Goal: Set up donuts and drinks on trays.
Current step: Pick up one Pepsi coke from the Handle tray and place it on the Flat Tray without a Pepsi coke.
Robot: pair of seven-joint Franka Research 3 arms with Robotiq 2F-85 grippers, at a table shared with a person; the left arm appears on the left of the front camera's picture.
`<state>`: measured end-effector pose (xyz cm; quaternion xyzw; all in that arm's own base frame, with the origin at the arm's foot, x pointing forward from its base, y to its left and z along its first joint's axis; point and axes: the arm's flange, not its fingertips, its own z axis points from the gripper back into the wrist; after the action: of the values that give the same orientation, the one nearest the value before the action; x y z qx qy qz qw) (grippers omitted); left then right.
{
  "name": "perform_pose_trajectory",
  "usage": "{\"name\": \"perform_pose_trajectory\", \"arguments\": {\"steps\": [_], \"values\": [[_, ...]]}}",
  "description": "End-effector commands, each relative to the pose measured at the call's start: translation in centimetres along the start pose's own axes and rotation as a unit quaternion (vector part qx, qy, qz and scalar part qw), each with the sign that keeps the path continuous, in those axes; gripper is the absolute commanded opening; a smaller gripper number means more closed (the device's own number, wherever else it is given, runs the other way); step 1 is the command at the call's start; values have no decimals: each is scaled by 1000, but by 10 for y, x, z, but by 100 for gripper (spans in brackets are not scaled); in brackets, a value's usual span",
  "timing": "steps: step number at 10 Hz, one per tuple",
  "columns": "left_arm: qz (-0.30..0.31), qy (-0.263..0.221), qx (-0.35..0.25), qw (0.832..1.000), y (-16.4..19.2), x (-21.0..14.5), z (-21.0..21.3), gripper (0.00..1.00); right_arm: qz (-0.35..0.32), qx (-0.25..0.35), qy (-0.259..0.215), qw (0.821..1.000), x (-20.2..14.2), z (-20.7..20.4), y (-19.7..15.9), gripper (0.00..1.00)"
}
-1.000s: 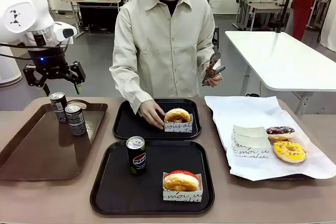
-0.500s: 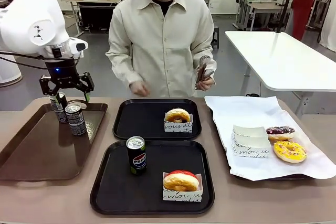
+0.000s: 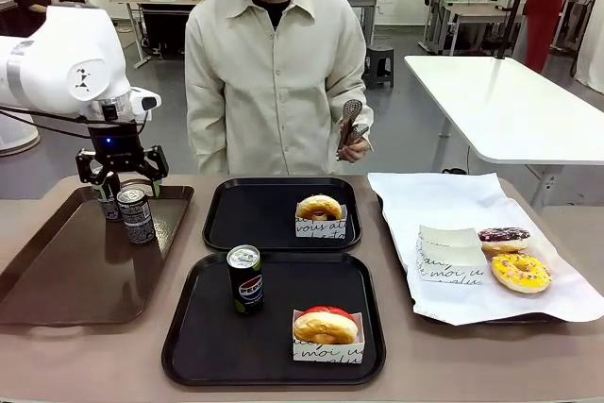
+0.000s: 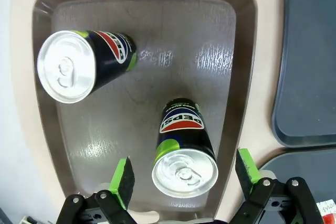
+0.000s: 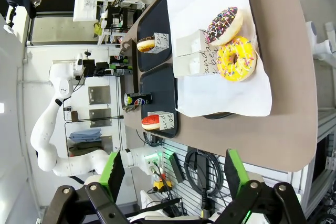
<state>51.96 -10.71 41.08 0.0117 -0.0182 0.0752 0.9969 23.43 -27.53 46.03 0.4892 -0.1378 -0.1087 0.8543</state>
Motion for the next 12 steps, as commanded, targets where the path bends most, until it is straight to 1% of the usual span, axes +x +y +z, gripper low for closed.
{"name": "perform_pose_trajectory", "arguments": {"steps": [1,3,5,7,10,12], "values": [[-8,0,-3,1000,-2,-6,-14,100,4,11,-3,1000,1,0,-1,100],[-18,-9,-3,1000,-4,-8,-19,100,4,11,-3,1000,1,0,-1,100],[-23,-5,-5,1000,-4,-10,-26,100,4,11,-3,1000,1,0,-1,100],[-20,-11,-11,1000,-2,-9,-30,100,4,11,-3,1000,1,0,-1,100],[-19,-1,1,1000,0,-4,-38,100,4,11,-3,1000,1,0,-1,100],[-23,6,-8,1000,5,-2,-44,100,4,11,-3,1000,1,0,-1,100]]}}
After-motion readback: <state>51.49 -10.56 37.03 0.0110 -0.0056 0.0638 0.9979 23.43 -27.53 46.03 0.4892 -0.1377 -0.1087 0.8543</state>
